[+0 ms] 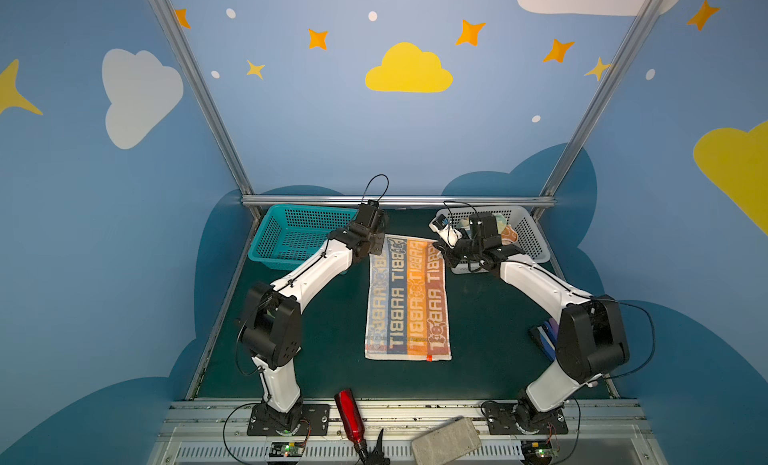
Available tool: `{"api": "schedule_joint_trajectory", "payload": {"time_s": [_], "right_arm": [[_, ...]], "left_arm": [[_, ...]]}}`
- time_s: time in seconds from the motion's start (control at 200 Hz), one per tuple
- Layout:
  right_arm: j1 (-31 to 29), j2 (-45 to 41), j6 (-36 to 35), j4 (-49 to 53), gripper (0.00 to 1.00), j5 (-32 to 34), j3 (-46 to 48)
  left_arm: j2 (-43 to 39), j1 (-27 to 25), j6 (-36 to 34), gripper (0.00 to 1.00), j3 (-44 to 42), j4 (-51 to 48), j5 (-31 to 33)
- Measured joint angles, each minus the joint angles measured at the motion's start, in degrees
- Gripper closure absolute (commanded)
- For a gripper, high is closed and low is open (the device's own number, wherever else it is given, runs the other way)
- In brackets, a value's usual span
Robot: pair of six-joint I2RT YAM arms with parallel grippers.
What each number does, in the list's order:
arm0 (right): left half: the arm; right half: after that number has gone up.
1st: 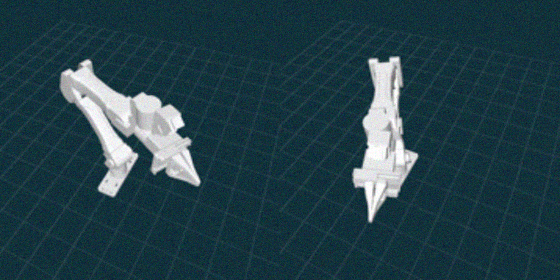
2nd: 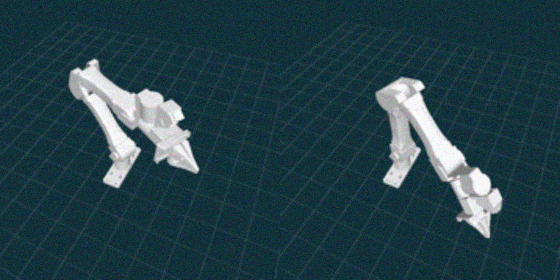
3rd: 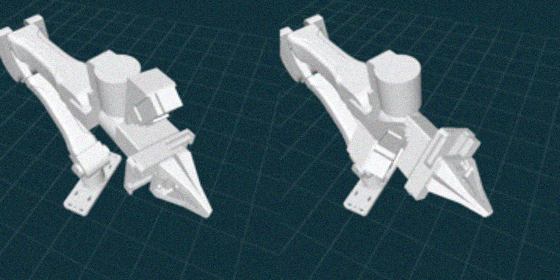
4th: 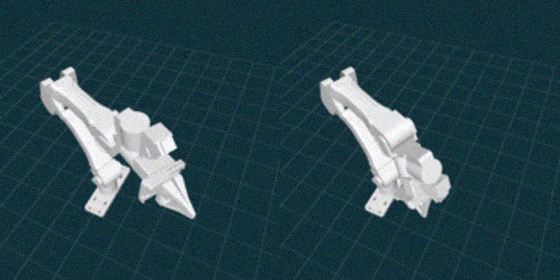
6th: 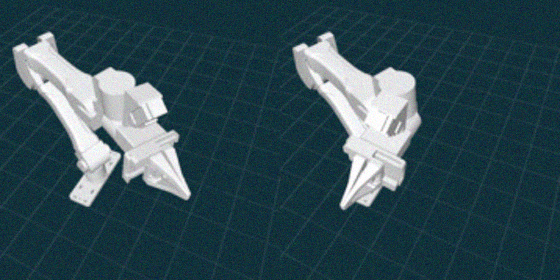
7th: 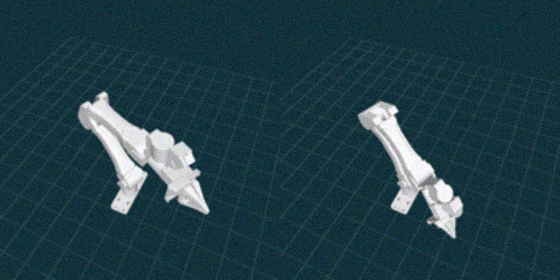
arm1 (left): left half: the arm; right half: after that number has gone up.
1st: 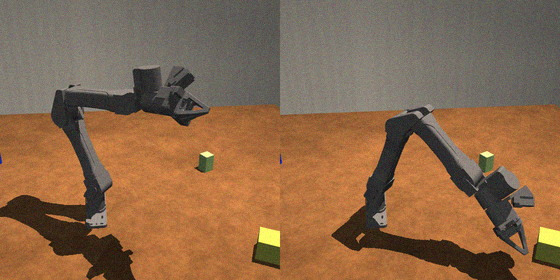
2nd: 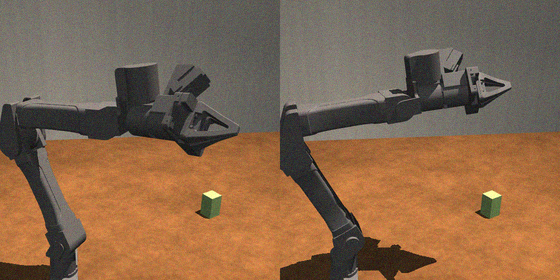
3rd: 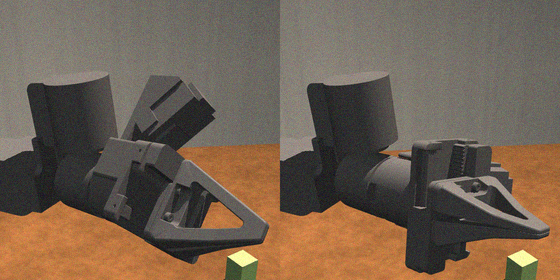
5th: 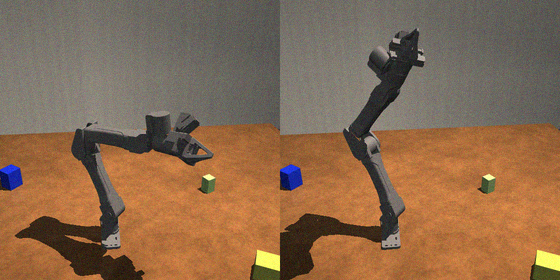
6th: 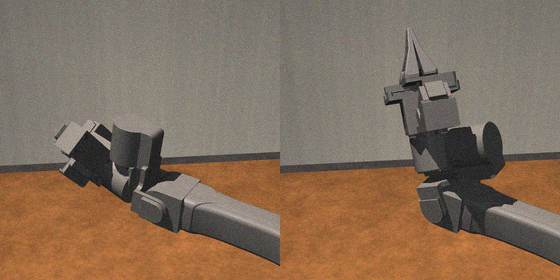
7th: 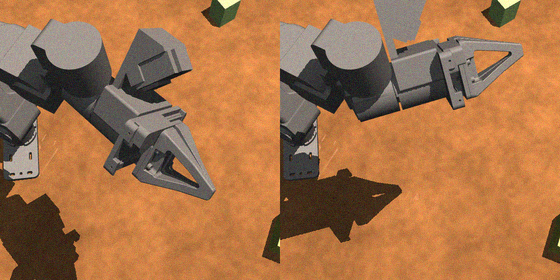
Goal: Fold and stack the towels
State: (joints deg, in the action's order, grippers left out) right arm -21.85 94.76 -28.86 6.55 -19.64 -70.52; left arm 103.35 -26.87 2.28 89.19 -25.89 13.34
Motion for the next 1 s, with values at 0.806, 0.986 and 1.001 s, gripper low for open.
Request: {"api": "schedule_joint_trajectory", "payload": {"time_s": [0.806, 0.986, 1.001], "right_arm": [[-1.0, 1.4, -17.0, 10.2, 1.0, 1.5, -0.3], [-3.6, -0.5, -18.6, 14.7, 1.0, 3.4, 4.0], [-3.9, -0.9, -18.6, 15.0, 1.0, 3.6, 4.5]], "left_arm": [[-6.3, -3.5, 0.8, 0.96, -10.5, -3.9, -0.9], [-11.6, -5.4, 2.8, 0.96, -13.3, -5.5, -1.8], [-12.1, -5.6, 3.0, 0.96, -13.6, -5.6, -2.1]]}}
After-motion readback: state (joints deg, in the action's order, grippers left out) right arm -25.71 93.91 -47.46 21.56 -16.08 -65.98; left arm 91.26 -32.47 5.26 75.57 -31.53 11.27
